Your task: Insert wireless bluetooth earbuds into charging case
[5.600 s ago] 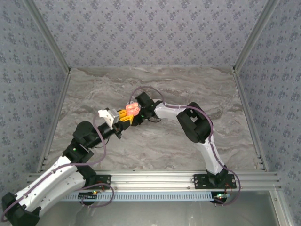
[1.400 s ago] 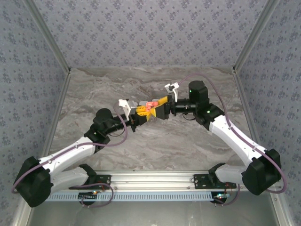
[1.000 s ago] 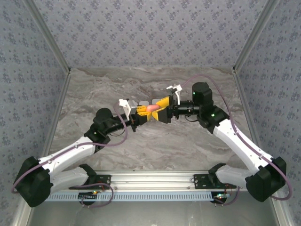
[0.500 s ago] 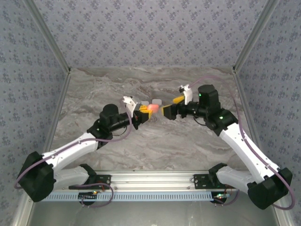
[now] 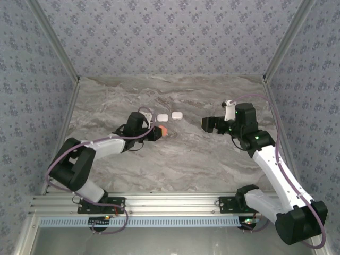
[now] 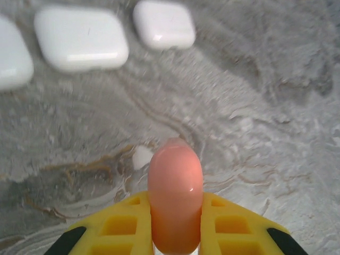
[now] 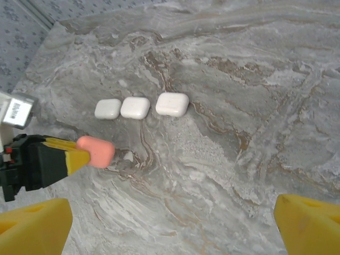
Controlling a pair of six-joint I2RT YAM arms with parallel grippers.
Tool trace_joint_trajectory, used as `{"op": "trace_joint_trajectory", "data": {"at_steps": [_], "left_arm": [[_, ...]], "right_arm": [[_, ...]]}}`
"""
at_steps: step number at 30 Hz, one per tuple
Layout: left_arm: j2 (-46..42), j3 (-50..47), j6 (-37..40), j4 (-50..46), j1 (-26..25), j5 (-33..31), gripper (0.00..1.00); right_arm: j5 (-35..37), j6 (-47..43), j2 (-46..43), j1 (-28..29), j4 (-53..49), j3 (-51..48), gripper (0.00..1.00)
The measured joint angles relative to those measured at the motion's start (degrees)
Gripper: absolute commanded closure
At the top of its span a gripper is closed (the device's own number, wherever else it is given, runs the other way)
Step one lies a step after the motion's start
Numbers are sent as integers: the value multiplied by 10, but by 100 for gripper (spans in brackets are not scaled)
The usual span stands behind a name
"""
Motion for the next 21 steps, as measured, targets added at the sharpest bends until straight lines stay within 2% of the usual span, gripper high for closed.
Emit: {"op": "trace_joint_trajectory", "data": {"at_steps": [8,11,13,16,21], "left_arm": [[65,25,-45,-1,0,20,99],[76,33,-54,5,0,25,88],[79,36,-57,5,0,25,75],[79,37,-59,-5,1,19,60],[74,37,-50,-44,13,-8,47]], "right_arm": [[2,0,9,-4,-1,0,0],[2,0,11,-4,-2,0,0],[2,0,11,-8,-3,0,0],[2,0,11,-16,-7,0,0],[4,-7,11,-39,-14,0,0]]}}
